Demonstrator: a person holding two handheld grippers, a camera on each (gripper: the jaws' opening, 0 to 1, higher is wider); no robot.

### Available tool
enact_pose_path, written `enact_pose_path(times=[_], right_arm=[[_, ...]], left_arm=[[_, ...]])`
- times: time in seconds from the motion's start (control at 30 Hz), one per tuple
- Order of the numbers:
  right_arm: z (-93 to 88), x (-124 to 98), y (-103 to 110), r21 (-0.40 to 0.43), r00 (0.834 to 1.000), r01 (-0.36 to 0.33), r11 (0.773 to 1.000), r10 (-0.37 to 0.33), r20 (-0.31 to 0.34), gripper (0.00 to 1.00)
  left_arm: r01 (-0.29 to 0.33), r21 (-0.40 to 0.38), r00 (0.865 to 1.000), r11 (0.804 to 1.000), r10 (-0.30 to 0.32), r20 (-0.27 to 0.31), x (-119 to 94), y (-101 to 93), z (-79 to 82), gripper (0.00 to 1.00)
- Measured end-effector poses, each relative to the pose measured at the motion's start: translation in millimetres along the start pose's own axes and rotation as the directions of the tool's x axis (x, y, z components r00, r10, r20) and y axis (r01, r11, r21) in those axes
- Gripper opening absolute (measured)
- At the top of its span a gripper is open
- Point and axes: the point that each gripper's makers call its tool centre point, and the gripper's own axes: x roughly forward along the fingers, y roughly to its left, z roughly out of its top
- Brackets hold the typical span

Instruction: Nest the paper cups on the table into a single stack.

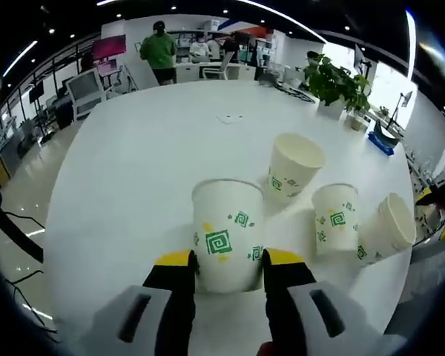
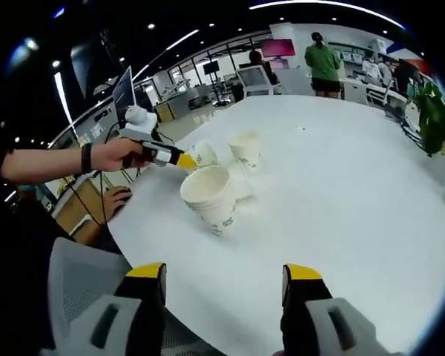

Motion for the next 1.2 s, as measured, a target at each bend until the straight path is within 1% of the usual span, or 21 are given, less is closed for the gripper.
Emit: enact_pose_path(times=[0.07, 0.17, 0.27, 0.33, 0.43, 0.5, 0.53, 0.6, 0.67, 0.73, 0.8, 0.87, 0.93, 0.97, 1.07, 1.13, 1.2], right_arm=[[2.3, 2.6, 2.3, -0.007, 1.0, -0.014, 1.0, 0.014, 0.001, 0.63], [3.9, 5.3, 5.3, -0.022, 1.0, -0.029, 0.999, 0.029, -0.003, 0.63], [7.4, 6.7, 10.0, -0.029, 0.999, -0.039, 0.999, 0.039, -0.003, 0.62], [9.2, 7.4, 10.2, -0.035, 0.999, -0.044, 0.998, 0.044, -0.004, 0.62], [12.1, 8.1, 16.0, -0.047, 0.998, -0.06, 0.997, 0.06, -0.006, 0.62], [13.7, 8.8, 16.6, -0.052, 0.998, -0.063, 0.997, 0.063, -0.005, 0.62], [15.5, 9.4, 17.1, -0.054, 0.998, -0.066, 0.996, 0.066, -0.004, 0.62], [19.0, 10.6, 18.3, -0.053, 0.997, -0.072, 0.996, 0.072, 0.0, 0.62], [22.1, 12.9, 20.0, -0.05, 0.997, -0.079, 0.996, 0.08, 0.005, 0.62], [26.3, 15.0, 21.5, -0.053, 0.997, -0.081, 0.995, 0.082, 0.011, 0.62], [31.0, 17.6, 22.6, -0.05, 0.996, -0.087, 0.995, 0.088, 0.016, 0.62], [35.0, 19.9, 23.3, -0.05, 0.995, -0.094, 0.994, 0.095, 0.021, 0.61], [40.5, 23.0, 23.5, -0.052, 0.995, -0.099, 0.994, 0.101, 0.025, 0.61], [43.5, 24.1, 25.4, -0.057, 0.994, -0.105, 0.993, 0.107, 0.026, 0.61], [48.7, 26.5, 28.7, -0.066, 0.993, -0.118, 0.991, 0.12, 0.024, 0.6], [53.4, 28.5, 31.0, -0.075, 0.991, -0.127, 0.989, 0.129, 0.026, 0.6], [58.2, 30.3, 32.7, -0.082, 0.99, -0.135, 0.987, 0.137, 0.026, 0.59]], left_arm=[[0.001, 0.002, 1.0, 1.0, -0.001, 0.003, -3.1, -0.9, -2.5, 0.34], [0.005, 0.016, 1.0, 1.0, -0.005, 0.013, -9.0, -5.0, -1.7, 0.34], [0.011, 0.043, 1.0, 0.999, -0.012, 0.022, -20.4, -12.4, -0.2, 0.34], [0.024, 0.054, 0.999, 0.998, -0.025, 0.025, -23.3, -15.2, -1.2, 0.34], [0.034, 0.088, 0.999, 0.996, -0.037, 0.029, -32.2, -23.6, -1.5, 0.34], [0.038, 0.102, 0.999, 0.994, -0.042, 0.035, -36.0, -25.5, -0.2, 0.34], [0.039, 0.107, 0.998, 0.993, -0.043, 0.042, -42.7, -29.2, 1.3, 0.34], [0.044, 0.121, 0.997, 0.992, -0.05, 0.052, -49.1, -37.4, 6.5, 0.34], [0.053, 0.15, 0.996, 0.987, -0.063, 0.058, -52.4, -40.7, 9.0, 0.34], [0.058, 0.174, 0.996, 0.983, -0.07, 0.059, -59.6, -50.2, 10.7, 0.34], [0.066, 0.196, 0.995, 0.978, -0.079, 0.061, -62.3, -45.4, 13.4, 0.34], [0.076, 0.23, 0.994, 0.97, -0.093, 0.065, -65.9, -54.3, 15.6, 0.34], [0.088, 0.276, 0.992, 0.957, -0.11, 0.066, -62.6, -56.9, 15.9, 0.34], [0.096, 0.305, 0.99, 0.947, -0.122, 0.065, -61.4, -59.3, 15.8, 0.34], [0.101, 0.318, 0.991, 0.943, -0.123, 0.05, -60.6, -61.3, 11.5, 0.34], [0.109, 0.325, 0.99, 0.94, -0.133, 0.053, -61.1, -65.5, 12.3, 0.34], [0.12, 0.343, 0.987, 0.932, -0.148, 0.057, -63.0, -72.0, 14.7, 0.34]])
